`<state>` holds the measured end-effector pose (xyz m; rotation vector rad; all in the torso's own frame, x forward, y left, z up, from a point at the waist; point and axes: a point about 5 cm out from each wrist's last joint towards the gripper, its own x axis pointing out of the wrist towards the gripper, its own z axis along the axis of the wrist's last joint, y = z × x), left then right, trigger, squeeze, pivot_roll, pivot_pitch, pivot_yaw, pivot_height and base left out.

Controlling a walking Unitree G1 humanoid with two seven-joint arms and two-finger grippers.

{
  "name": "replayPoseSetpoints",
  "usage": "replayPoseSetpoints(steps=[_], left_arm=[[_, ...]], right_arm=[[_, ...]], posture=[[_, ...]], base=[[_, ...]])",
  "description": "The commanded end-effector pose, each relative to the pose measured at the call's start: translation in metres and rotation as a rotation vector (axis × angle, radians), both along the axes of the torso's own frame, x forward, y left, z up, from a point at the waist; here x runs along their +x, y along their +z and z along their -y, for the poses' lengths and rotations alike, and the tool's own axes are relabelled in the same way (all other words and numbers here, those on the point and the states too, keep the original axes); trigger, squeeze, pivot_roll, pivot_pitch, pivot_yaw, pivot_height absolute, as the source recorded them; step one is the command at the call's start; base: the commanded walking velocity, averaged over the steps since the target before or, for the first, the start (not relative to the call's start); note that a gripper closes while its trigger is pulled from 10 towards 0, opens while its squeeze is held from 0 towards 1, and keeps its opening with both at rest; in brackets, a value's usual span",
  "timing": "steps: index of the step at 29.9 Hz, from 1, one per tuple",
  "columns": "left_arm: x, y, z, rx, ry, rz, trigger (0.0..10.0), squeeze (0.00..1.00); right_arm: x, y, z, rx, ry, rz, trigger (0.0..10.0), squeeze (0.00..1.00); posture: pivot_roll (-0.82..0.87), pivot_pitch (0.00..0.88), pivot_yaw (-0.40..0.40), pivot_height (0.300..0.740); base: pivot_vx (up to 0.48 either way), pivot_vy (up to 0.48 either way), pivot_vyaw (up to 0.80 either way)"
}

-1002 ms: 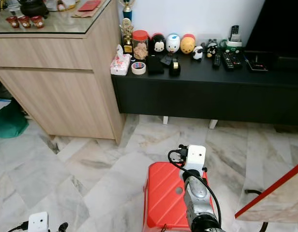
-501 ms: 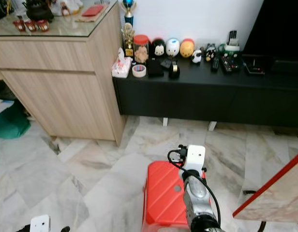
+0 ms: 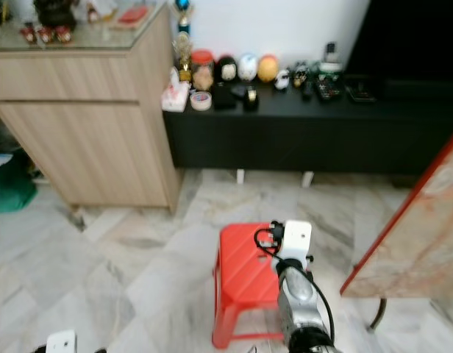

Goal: Hang keys on a hook

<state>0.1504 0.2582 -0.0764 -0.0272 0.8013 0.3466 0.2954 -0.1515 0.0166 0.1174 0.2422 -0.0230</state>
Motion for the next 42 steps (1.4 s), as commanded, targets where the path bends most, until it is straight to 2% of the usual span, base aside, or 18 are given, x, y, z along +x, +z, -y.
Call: replayPoseSetpoints(steps=[1, 19, 25, 32, 36, 42], left_arm=[[-0.011, -0.006, 0.004, -0.018, 0.008, -0.041, 10.0, 0.0], [-0.015, -0.008, 0.001, -0.017, -0.002, -0.068, 10.0, 0.0], [-0.015, -0.008, 0.002, -0.019, 0.0, -0.067, 10.0, 0.0], [-0.014, -0.007, 0.001, -0.02, 0.002, -0.059, 10.0, 0.0], [-0.014, -0.007, 0.001, -0.02, 0.001, -0.057, 10.0, 0.0], [-0.011, -0.006, 0.001, -0.02, -0.003, -0.048, 10.0, 0.0]], right_arm=[[0.005, 0.005, -0.001, -0.001, 0.005, 0.008, 10.0, 0.0], [0.005, 0.004, 0.0, -0.013, -0.02, -0.006, 10.0, 0.0], [0.005, 0.002, 0.007, -0.034, -0.073, -0.027, 10.0, 0.0], [0.003, 0.0, 0.014, -0.006, -0.154, -0.042, 10.0, 0.0], [0.003, 0.0, 0.014, -0.007, -0.156, -0.05, 10.0, 0.0], [0.004, 0.0, 0.01, 0.026, -0.161, -0.05, 10.0, 0.0]], posture=[[0.05, 0.052, 0.006, 0.74], [0.06, 0.056, 0.002, 0.74], [0.06, 0.056, 0.001, 0.74], [0.06, 0.055, 0.001, 0.74], [0.06, 0.051, 0.004, 0.74], [0.05, 0.043, 0.006, 0.74]], base=[[-0.307, 0.0, 0.0], [-0.032, 0.0, 0.0], [0.0, -0.362, 0.0], [0.0, -0.378, 0.0], [0.0, -0.381, 0.0], [0.0, -0.381, -0.8]])
